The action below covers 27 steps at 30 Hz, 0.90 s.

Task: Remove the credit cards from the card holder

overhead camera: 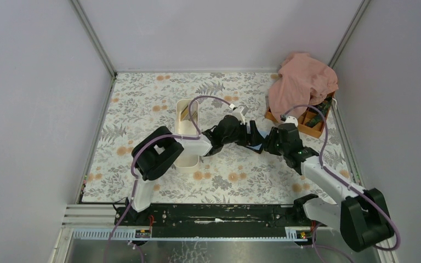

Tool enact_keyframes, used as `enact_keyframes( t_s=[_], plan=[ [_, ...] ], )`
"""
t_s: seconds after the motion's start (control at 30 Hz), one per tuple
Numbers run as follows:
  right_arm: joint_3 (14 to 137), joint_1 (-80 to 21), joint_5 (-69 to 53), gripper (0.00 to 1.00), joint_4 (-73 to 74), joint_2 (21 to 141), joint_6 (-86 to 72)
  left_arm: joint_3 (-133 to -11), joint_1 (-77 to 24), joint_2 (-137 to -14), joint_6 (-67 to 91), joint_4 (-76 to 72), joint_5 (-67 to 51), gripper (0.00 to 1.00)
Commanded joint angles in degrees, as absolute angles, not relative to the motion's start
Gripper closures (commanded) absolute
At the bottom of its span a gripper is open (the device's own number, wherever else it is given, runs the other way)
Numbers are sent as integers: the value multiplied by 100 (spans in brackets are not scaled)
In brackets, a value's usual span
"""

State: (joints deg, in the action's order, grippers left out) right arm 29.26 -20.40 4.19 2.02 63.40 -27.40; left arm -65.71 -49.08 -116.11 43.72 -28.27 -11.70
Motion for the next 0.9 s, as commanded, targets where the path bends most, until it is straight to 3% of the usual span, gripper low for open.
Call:
enact_keyframes(
  t_s=[0.0, 0.1, 0.47, 0.6, 0.73, 0.87],
  plan=[
    [2997, -2069, 612, 62, 360, 5791, -2802, -6677, -4931, -11559, 4377, -3163, -1266, 17],
    [3117, -2069, 653, 64, 365, 5868, -2790, -6622, -4911, -11290, 4143, -2987, -1131, 16],
    [4269, -2073, 315, 92, 115, 7200, -2689, -6138, -3775, -10407, 3770, -2193, -738, 16],
    [4843, -2072, 224, 92, 114, 7828, -2594, -6499, -3725, -10790, 3534, -1756, -534, 16],
    [5411, -2077, -116, 83, 85, 8480, -2541, -6795, -3722, -11262, 3537, -1680, -728, 16],
    [5651, -2074, -342, 81, 43, 9073, -2582, -6787, -3727, -11412, 3488, -1680, -747, 16]
  ],
)
